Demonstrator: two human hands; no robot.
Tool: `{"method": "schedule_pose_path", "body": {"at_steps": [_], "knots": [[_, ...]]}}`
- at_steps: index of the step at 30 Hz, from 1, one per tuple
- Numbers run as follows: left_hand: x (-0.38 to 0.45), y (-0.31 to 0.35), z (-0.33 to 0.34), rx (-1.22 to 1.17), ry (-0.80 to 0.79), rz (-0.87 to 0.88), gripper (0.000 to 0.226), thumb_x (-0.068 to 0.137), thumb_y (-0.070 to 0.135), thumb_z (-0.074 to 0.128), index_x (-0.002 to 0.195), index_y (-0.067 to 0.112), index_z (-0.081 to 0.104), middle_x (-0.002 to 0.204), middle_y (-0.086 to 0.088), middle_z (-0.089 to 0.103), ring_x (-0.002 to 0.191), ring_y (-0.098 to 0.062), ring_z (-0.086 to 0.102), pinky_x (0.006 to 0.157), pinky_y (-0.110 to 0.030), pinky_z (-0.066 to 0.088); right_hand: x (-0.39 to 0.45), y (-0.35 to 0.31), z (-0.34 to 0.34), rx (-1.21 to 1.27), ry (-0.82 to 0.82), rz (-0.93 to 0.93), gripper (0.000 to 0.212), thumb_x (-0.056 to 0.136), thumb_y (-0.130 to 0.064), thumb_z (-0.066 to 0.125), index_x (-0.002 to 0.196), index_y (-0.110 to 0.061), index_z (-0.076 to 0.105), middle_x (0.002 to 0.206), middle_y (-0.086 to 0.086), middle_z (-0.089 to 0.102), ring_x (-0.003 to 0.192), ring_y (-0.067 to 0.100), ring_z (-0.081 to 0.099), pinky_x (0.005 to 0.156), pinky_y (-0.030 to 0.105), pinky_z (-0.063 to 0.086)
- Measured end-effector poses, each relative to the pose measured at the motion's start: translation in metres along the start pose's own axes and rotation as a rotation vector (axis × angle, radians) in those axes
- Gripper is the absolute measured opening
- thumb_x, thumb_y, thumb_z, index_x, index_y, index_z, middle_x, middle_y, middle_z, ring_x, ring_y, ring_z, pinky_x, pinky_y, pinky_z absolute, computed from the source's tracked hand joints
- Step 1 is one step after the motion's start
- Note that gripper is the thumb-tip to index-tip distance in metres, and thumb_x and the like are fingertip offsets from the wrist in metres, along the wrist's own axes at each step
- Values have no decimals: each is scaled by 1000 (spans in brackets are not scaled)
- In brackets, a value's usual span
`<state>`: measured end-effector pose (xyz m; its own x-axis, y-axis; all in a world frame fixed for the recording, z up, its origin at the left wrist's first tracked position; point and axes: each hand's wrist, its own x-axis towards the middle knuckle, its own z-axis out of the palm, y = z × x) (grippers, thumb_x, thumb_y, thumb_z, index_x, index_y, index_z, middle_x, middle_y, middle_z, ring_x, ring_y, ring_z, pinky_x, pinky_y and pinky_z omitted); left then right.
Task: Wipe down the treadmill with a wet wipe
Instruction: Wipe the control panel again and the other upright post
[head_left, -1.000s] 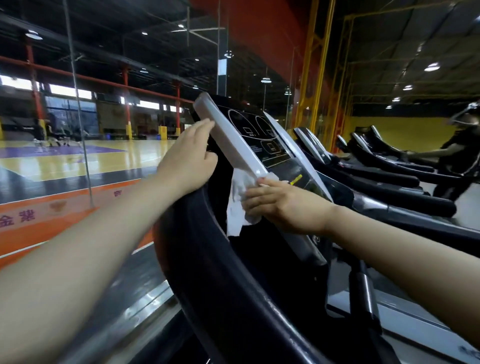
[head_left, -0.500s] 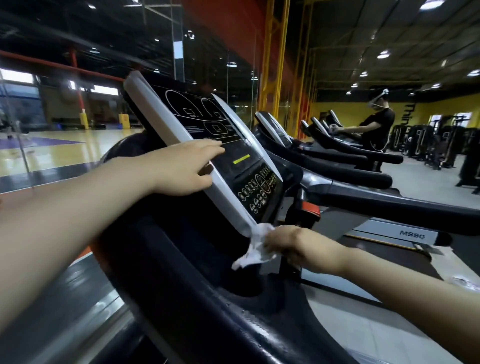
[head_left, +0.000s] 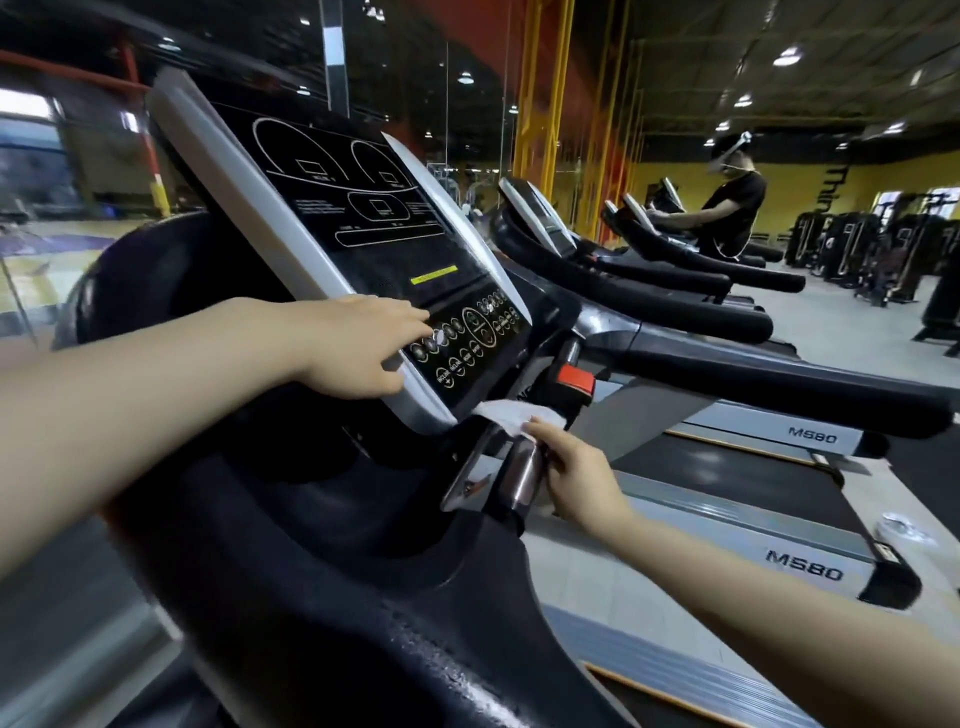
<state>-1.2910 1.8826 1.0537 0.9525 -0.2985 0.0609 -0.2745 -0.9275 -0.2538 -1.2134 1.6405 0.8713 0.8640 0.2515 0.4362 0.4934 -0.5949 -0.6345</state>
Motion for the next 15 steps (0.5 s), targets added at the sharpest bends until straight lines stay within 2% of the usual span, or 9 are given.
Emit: {"method": "schedule_pose_path", "body": {"at_steps": [2, 3, 5, 6, 8, 9, 11, 13, 15], "knots": [[4, 3, 4, 32, -4, 14, 66, 100, 27, 47, 157, 18, 17, 166, 1, 8, 152, -11, 7, 114, -18, 8, -13, 1, 8, 219, 53, 222, 52, 91, 4, 40, 132, -21, 59, 128, -5, 61, 109, 14, 58, 90, 18, 46], [7, 4, 7, 42, 0, 22, 66, 99, 27, 47, 157, 19, 17, 166, 2, 8, 152, -11, 6, 114, -19, 8, -14, 0, 11, 370, 36, 331, 46, 92, -2, 41, 127, -24, 60, 122, -5, 64, 106, 18, 61, 89, 25, 51], [13, 4, 11, 51, 21, 40, 67, 99, 28, 47, 157, 20, 17, 166, 3, 9, 152, -11, 6, 117, -21, 7, 1, -1, 14, 653, 4, 554, 29, 88, -10, 42, 106, -16, 64, 101, 11, 71, 87, 37, 68, 77, 53, 58], [15, 3, 14, 55, 43, 53, 66, 98, 28, 48, 157, 21, 18, 166, 4, 11, 152, -10, 6, 118, -22, 6, 12, -4, 11, 745, -4, 653, 25, 84, -8, 42, 98, -8, 63, 91, 19, 69, 73, 40, 67, 67, 56, 57], [19, -1, 17, 49, 85, 73, 66, 98, 29, 49, 157, 24, 19, 165, 8, 13, 152, -8, 6, 119, -23, 4, 37, -5, 7, 874, -2, 782, 22, 80, -3, 45, 89, 4, 64, 84, 22, 67, 64, 37, 63, 57, 46, 56], [20, -3, 19, 32, 99, 78, 66, 98, 28, 50, 156, 25, 20, 164, 9, 15, 152, -7, 6, 119, -23, 4, 47, -4, 3, 890, 19, 820, 20, 83, 0, 44, 84, 3, 63, 83, 20, 65, 64, 34, 61, 55, 41, 54], [19, -7, 21, -16, 137, 84, 65, 97, 26, 51, 156, 26, 23, 163, 11, 17, 151, -6, 6, 119, -23, 4, 55, 6, -7, 836, -22, 844, 28, 90, 9, 34, 77, -3, 56, 80, 15, 59, 60, 27, 57, 47, 33, 50], [20, -10, 22, -39, 182, 99, 64, 96, 23, 53, 154, 26, 26, 162, 12, 21, 151, -5, 7, 116, -19, 2, 53, 17, -24, 703, -114, 782, 29, 94, 10, 36, 76, -2, 55, 70, 15, 59, 51, 24, 60, 42, 27, 49], [23, -12, 24, -51, 221, 113, 62, 96, 23, 52, 153, 27, 29, 160, 12, 24, 151, -5, 7, 115, -18, -1, 60, 25, -46, 607, -117, 664, 22, 94, 6, 49, 76, 0, 60, 71, 19, 62, 51, 24, 61, 51, 28, 52]]}}
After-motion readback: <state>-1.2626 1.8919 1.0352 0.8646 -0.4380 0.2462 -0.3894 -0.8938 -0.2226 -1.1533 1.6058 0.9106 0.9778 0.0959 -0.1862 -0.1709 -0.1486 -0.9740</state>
